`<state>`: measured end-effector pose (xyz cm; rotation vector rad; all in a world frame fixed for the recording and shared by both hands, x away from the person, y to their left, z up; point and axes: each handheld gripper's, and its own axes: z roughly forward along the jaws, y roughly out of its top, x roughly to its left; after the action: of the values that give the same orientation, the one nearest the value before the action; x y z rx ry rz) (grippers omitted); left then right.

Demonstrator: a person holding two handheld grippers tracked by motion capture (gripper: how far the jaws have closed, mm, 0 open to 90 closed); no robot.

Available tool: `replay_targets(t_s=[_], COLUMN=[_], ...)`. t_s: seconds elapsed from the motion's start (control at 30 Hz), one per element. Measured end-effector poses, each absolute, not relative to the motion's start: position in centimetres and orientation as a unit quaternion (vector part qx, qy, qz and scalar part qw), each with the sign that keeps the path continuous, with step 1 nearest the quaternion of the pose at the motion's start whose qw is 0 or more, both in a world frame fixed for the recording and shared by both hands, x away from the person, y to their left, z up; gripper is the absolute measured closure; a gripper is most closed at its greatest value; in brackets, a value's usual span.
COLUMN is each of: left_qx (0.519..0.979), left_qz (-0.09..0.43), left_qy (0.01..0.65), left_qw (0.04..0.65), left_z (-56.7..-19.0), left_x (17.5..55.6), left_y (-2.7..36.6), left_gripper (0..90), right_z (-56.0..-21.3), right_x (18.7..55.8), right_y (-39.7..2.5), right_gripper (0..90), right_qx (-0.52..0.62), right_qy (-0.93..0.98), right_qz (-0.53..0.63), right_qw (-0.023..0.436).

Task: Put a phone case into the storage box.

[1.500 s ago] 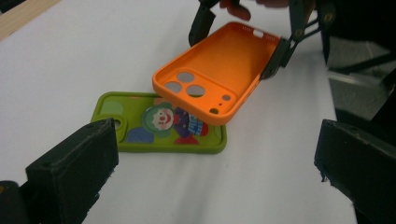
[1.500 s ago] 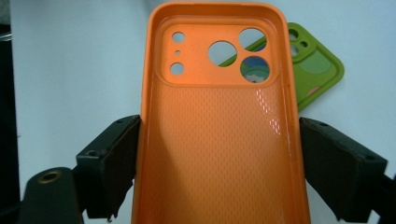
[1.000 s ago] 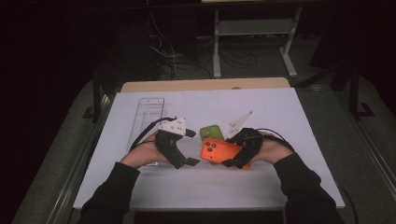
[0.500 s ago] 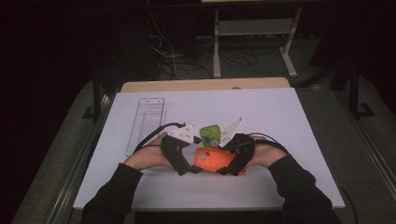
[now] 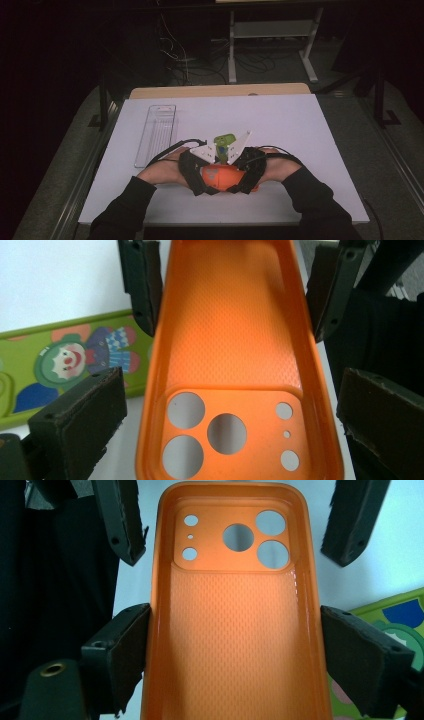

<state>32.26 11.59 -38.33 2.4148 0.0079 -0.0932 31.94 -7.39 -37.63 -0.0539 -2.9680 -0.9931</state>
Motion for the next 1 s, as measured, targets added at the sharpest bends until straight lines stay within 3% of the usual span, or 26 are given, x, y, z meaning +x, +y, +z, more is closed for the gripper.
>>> replay_targets(t_s=[1.0], left_qx=[0.941], left_qz=[-0.043], left_qy=[-0.001], left_qw=[0.336], left_z=[-39.05], left_x=[32.18], left_y=[11.07], left_gripper=[15.1], right_z=[-37.32], right_x=[31.89], right_y=[-7.44], right_gripper=[15.1], right_qx=[-0.013], right_qy=[-0.948], right_qz=[-0.318], right_qw=[0.004])
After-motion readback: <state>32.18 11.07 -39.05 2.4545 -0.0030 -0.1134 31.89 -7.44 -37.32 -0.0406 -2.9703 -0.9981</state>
